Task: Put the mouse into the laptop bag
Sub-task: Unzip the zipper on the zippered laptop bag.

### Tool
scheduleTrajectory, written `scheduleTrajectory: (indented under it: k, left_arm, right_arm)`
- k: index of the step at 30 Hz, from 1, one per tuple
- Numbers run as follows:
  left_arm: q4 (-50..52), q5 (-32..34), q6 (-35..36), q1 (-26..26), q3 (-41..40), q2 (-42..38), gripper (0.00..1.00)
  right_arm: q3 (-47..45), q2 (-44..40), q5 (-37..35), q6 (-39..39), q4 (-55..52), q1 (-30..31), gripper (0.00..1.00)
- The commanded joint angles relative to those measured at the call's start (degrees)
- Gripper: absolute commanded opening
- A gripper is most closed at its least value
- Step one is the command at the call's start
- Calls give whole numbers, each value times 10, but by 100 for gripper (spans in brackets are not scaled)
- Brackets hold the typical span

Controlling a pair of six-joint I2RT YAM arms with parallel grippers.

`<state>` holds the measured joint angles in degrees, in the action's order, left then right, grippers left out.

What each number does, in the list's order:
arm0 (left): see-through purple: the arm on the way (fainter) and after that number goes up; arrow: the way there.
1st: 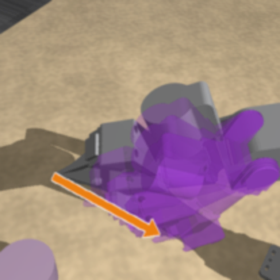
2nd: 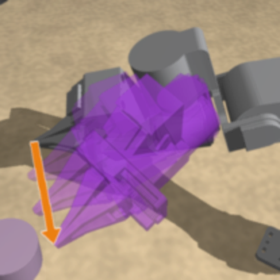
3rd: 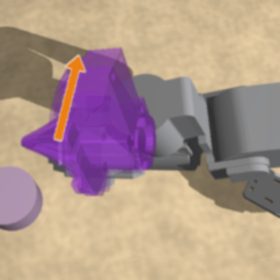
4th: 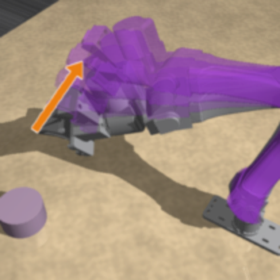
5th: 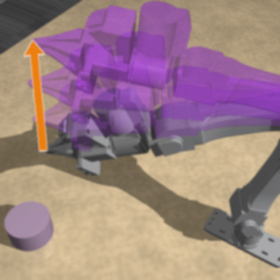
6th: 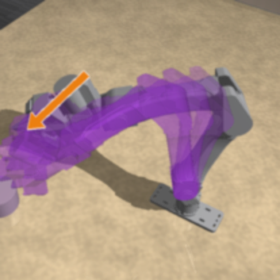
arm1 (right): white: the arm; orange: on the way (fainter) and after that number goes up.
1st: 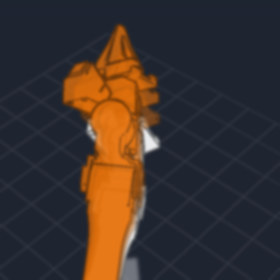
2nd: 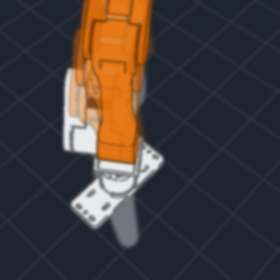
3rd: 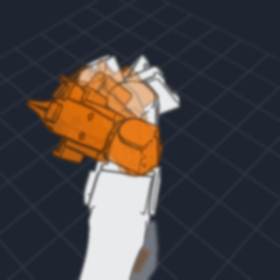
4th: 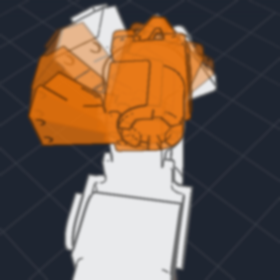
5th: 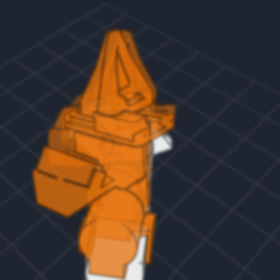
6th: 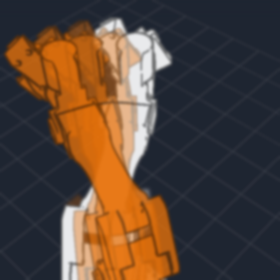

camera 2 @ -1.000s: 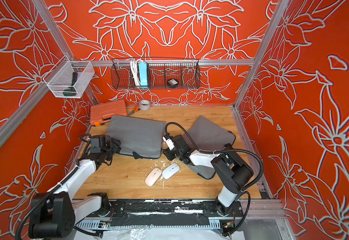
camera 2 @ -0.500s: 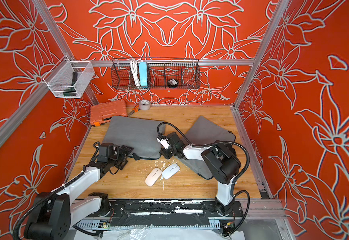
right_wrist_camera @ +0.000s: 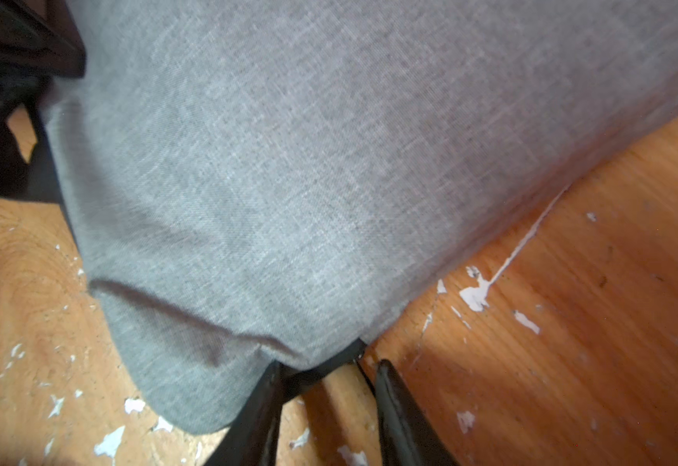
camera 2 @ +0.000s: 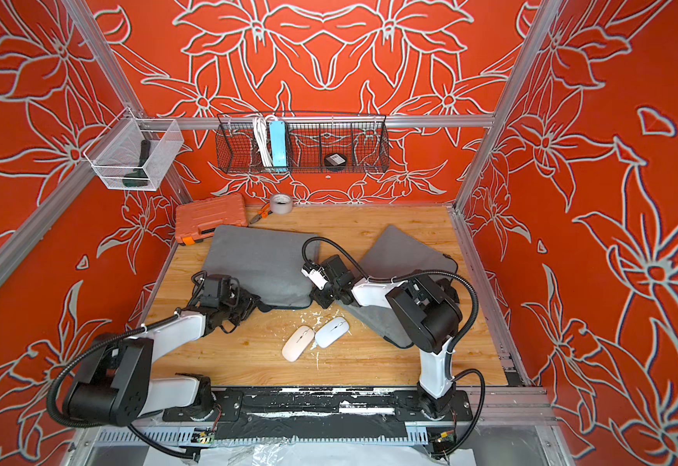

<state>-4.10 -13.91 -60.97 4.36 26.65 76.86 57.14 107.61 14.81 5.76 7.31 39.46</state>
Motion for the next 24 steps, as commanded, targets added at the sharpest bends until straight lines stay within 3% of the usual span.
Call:
scheduleTrajectory:
  k: [1,4,9,18,24]
  left_arm:
    - [38,59,30,-1,33,17,8]
    - [47,75,33,-9,34,15,6]
    - [40,38,37,-38,27,27,1]
    - [34,21,40,-39,28,34,0]
    - [33,22,39,-40,26,27,0]
  right_arm:
    - [-18,-1,-32,5,-30,-3,40]
    - [-6,3,-50,9,-49,-3,40]
    - [4,4,-59,15,-70,-3,41]
    - [38,38,-47,8,-89,-2,42]
    - [52,55,-27,7,-95,-2,34]
